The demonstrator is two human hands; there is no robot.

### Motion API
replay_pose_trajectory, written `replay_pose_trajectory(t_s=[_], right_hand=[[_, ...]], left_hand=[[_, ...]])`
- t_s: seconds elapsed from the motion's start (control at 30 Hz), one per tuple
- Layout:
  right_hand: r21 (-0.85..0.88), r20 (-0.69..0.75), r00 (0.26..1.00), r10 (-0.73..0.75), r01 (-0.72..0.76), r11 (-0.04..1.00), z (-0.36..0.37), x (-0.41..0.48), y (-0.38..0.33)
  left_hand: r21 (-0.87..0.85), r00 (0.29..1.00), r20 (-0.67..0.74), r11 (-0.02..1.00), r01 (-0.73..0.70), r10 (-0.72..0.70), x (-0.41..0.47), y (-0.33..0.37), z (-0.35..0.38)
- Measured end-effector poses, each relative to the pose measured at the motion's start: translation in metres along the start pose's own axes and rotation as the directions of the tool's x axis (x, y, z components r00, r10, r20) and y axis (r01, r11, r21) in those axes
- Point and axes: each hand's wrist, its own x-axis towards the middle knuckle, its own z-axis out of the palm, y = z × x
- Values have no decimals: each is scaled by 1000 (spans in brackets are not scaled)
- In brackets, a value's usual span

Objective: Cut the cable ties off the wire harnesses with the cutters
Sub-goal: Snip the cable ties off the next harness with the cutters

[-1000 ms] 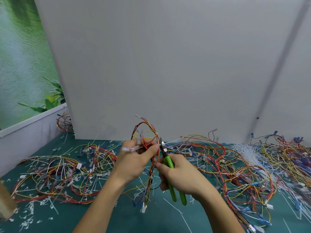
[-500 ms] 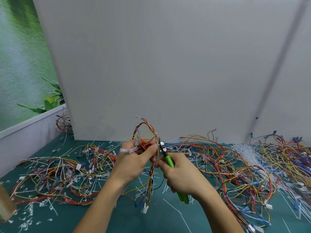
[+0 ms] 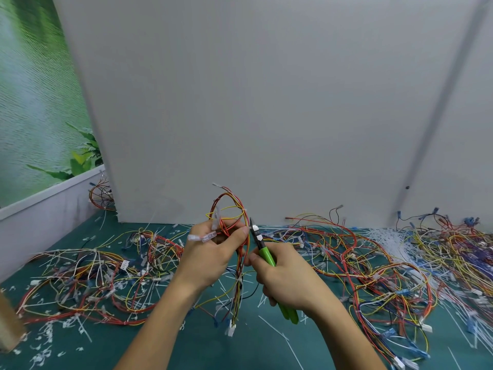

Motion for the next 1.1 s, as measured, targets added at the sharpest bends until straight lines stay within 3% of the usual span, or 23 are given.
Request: replay_pose_trajectory(t_s=[0.23,0.43,0.63,0.9,1.1], right_hand=[[-13,20,1000,10,-10,1000,0,-2,-4],[118,43,998,49,-54,992,0,-4,-8],[79,40,997,71,-74,994,-4,-3,-7],[76,-27,999,31,-29,997,0,-2,-5],[206,-133,991,26,3,979,-2,0,-5]], left_hand=[[8,1000,13,1000,-8,8,0,1,0],[2,1000,15,1000,-4,4,-1,1,-2],[27,996,80,999,-27,25,-3,1,2],[-18,999,41,1000,4,-3,-2,1,3],[-12,1000,28,1000,11,-11,-3,5,3]])
